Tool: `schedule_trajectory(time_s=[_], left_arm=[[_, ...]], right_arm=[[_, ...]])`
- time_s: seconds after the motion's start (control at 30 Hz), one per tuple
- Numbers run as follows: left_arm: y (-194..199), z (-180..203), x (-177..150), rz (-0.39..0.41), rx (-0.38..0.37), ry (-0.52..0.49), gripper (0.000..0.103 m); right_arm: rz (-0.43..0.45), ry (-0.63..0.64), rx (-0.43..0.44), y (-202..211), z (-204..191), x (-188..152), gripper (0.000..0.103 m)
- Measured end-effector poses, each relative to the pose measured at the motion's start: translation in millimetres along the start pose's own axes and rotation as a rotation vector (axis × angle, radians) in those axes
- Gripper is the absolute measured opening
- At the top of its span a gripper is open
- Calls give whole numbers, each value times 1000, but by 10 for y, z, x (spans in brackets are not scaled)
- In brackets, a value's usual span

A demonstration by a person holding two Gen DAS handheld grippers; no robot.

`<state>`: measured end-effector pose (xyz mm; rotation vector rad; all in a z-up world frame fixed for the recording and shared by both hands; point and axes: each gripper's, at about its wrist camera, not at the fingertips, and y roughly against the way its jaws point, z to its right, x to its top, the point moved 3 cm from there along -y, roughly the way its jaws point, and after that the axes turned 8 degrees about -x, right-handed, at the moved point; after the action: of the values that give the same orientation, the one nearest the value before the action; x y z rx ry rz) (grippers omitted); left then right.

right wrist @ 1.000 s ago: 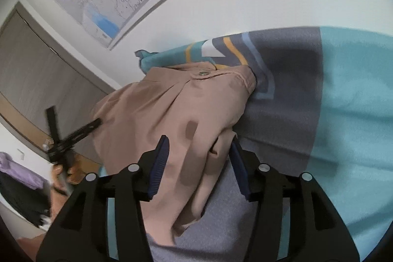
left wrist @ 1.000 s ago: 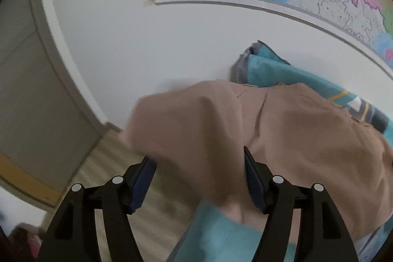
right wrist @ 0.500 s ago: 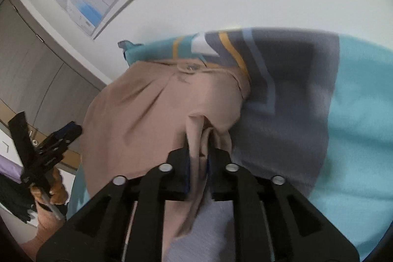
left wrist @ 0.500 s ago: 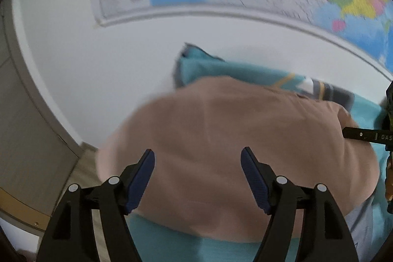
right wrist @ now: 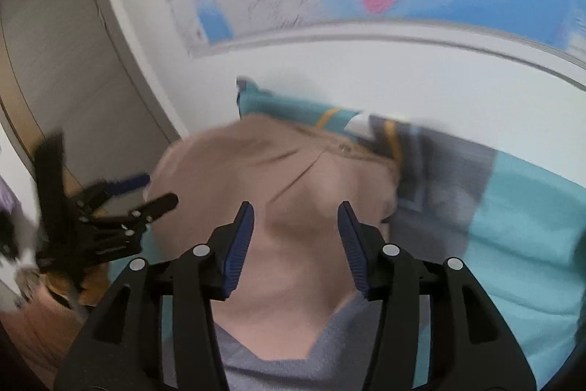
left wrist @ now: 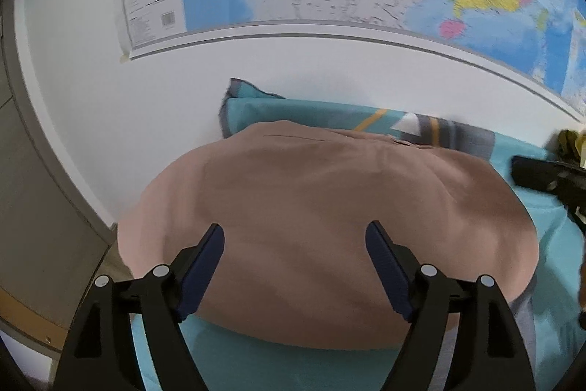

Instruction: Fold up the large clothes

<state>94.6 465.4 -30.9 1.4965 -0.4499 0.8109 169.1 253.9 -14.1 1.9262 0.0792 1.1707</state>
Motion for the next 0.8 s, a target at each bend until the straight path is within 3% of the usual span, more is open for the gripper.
schedule_trajectory(time_s=[0.2,0.33,0.47,0.67,0.8], left_arm=[[-139,89,-78,-32,-7,1,77],[-333,0,-172,-79,10,29,77],[-353,-46,-214,-87,12,43,77],[-231,44,-300,-70,-15,34,87],[-327,79,-400,-95,-1,23,93]], right_arm=[[-128,34,-10,-567,-118,-114,46],[-168,15,-5,-765,-60,-120,42],[-133,-3,13,-575,-63,-122,44],[-83,43,75,-234,-224,-339,50],[-116,126,27,-320,-336,-571,51]])
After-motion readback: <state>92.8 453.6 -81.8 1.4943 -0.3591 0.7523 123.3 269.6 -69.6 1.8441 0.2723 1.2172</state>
